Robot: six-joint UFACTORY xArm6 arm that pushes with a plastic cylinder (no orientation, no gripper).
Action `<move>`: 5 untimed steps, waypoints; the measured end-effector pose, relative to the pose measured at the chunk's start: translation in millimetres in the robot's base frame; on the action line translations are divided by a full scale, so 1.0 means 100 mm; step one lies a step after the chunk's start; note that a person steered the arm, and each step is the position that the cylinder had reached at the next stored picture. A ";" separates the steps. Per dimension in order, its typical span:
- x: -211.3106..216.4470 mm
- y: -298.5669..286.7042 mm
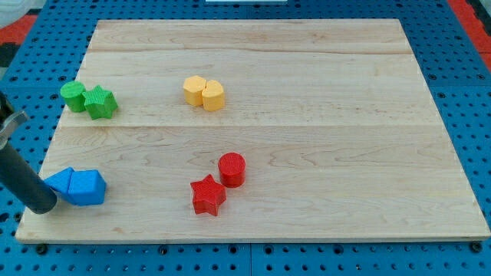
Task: Point your arm at bottom center
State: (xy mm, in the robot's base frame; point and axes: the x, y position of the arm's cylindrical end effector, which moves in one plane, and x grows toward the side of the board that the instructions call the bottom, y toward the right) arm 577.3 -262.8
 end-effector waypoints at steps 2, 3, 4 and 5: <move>0.02 0.00; 0.03 -0.01; 0.05 0.03; 0.16 0.13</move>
State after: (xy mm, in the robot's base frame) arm 593.5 -250.1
